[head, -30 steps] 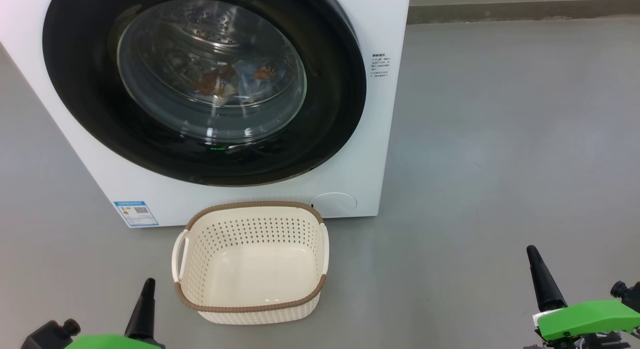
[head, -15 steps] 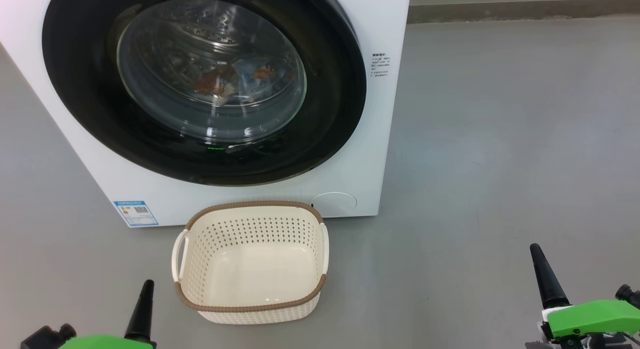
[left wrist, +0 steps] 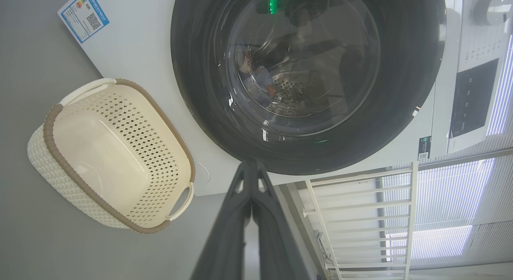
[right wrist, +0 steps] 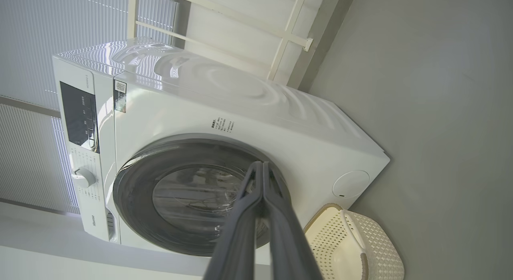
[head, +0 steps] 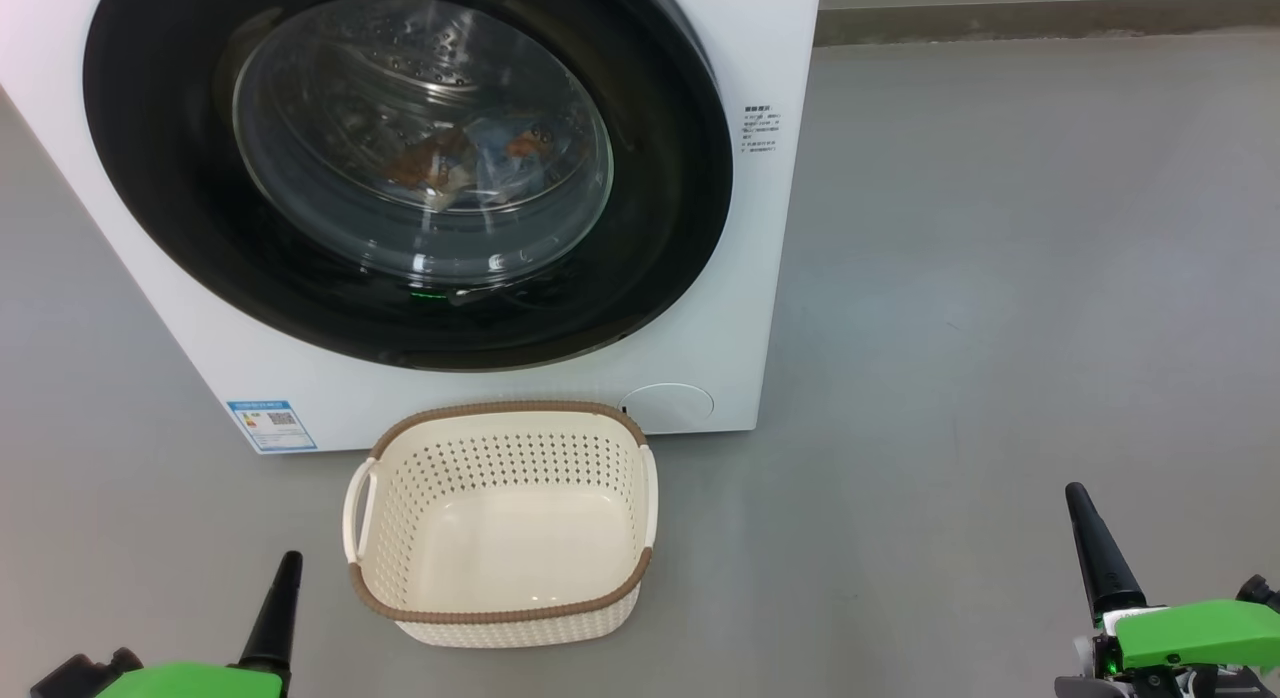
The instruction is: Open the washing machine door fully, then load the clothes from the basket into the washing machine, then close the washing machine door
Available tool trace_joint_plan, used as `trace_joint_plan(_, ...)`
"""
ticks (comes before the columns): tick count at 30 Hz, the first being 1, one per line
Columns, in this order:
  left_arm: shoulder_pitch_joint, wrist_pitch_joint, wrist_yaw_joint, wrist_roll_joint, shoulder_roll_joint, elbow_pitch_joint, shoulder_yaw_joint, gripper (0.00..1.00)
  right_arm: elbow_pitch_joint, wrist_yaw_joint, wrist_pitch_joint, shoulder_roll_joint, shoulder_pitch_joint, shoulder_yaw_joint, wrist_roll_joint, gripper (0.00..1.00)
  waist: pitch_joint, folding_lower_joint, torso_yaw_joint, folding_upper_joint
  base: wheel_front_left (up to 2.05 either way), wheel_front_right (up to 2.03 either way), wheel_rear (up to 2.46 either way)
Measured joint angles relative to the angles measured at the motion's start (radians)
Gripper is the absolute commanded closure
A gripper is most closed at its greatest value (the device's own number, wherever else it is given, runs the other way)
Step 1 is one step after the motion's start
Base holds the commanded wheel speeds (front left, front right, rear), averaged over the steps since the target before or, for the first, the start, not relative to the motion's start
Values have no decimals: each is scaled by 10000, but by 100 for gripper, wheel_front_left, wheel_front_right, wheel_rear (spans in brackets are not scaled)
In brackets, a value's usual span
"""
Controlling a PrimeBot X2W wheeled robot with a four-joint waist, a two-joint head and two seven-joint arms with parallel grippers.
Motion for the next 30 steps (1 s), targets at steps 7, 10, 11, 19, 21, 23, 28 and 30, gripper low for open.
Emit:
trace_joint_plan(7,-12,182,0,-627,-36,25,111,100,-86,-2,180,125,-4,-132,617,100,7,0,-1,0,0,0,0)
trace_joint_plan(10,-18,265,0,-888,-63,36,180,100,-117,-2,265,134,-12,-171,888,100,10,0,-1,0,0,0,0)
trace_joint_plan(11,-21,274,0,-999,-79,40,203,100,-127,-2,311,140,-16,-186,972,100,11,0,-1,-1,0,0,0)
trace_joint_plan(19,-187,529,6,-1737,-196,77,349,100,-192,-2,558,192,-38,-414,1668,100,19,0,-2,0,0,0,0)
trace_joint_plan(21,-201,579,6,-1891,-205,79,387,100,-219,-4,612,211,-38,-439,1852,100,21,0,-2,0,0,0,0)
trace_joint_plan(23,-201,617,8,-2036,-219,84,424,100,-240,-4,683,247,-39,-454,1996,100,23,0,-2,0,0,0,0)
trace_joint_plan(28,-204,786,8,-2527,-240,104,531,100,-297,-75,788,316,-39,-512,2477,100,28,0,-3,0,0,0,0)
trace_joint_plan(30,-207,790,8,-2552,-242,109,560,100,-309,-75,790,339,-40,-527,2495,100,28,0,-3,0,0,0,0)
